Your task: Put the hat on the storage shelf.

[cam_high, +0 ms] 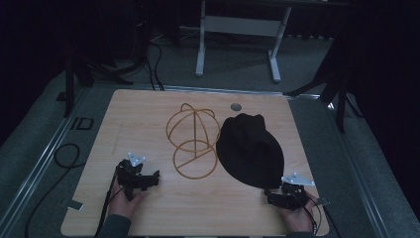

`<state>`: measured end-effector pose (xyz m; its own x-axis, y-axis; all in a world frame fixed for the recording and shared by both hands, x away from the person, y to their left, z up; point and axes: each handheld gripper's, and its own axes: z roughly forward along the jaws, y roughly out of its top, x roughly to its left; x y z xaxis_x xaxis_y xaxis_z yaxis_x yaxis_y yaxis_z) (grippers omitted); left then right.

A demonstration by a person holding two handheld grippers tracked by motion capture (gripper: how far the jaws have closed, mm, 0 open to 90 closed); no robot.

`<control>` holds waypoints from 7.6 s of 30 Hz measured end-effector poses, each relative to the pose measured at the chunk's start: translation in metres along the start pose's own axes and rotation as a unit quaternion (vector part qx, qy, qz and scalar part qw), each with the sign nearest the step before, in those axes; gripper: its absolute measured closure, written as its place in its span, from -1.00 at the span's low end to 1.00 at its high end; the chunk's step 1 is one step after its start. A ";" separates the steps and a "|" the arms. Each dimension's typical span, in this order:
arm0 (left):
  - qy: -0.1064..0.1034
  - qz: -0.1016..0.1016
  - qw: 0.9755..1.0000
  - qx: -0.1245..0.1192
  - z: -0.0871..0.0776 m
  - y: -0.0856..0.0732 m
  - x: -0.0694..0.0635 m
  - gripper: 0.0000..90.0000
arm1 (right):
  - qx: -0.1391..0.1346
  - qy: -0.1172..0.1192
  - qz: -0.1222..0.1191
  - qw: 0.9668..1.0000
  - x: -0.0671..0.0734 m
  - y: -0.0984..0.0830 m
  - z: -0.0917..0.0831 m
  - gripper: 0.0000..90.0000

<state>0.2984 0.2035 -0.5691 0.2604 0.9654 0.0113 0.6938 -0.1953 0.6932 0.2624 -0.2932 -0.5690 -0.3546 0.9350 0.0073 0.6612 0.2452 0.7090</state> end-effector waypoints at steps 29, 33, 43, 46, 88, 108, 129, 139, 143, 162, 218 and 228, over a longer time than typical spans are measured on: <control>-0.001 0.004 1.000 0.001 0.000 0.000 0.000 -0.94 | 0.049 0.023 -0.028 0.998 -0.004 0.011 -0.002 -0.60; -0.001 0.004 1.000 0.001 0.000 0.000 0.000 -0.94 | 0.064 0.025 -0.030 0.997 -0.004 0.013 -0.004 -0.45; -0.002 0.004 1.000 0.001 0.000 0.000 0.000 -0.94 | 0.047 0.040 -0.029 0.998 -0.012 0.015 -0.018 -0.38; -0.002 0.005 1.000 0.001 0.000 0.000 0.000 -0.94 | 0.048 0.041 -0.037 0.997 -0.011 0.018 -0.021 -0.39; -0.005 0.009 1.000 0.002 0.000 0.000 -0.001 -0.94 | 0.006 0.049 -0.103 0.993 -0.004 0.080 -0.031 -0.25; -0.005 0.008 1.000 0.002 0.000 0.000 -0.001 -0.94 | -0.003 0.058 -0.112 0.992 -0.001 0.105 -0.022 -0.24; -0.007 0.010 1.000 0.002 0.000 0.000 -0.001 -0.94 | 0.028 0.040 -0.116 0.992 -0.004 0.124 -0.005 -0.28; -0.009 0.011 1.000 0.001 0.000 0.000 -0.001 -0.94 | 0.056 0.042 -0.124 0.990 -0.006 0.136 0.004 -0.28; -0.009 0.012 1.000 0.001 0.000 0.000 -0.001 -0.94 | 0.072 0.042 -0.125 0.989 -0.005 0.140 0.010 -0.31; -0.010 0.011 1.000 0.000 0.000 0.000 -0.001 -0.94 | 0.130 0.060 -0.123 0.982 -0.003 0.156 0.030 -0.13; -0.013 0.015 1.000 -0.001 0.000 0.000 -0.002 -0.94 | 0.192 0.057 -0.171 0.965 0.008 0.191 0.023 0.96; -0.013 0.015 1.000 0.001 0.000 0.000 -0.002 -0.94 | 0.188 0.059 -0.177 0.964 0.009 0.196 0.015 0.96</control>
<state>0.2979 0.2019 -0.5691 0.2980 0.9545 0.0140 0.6861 -0.2243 0.6921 0.3989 -0.2332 -0.4399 -0.6600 0.7457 -0.0915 0.6704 0.6396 0.3762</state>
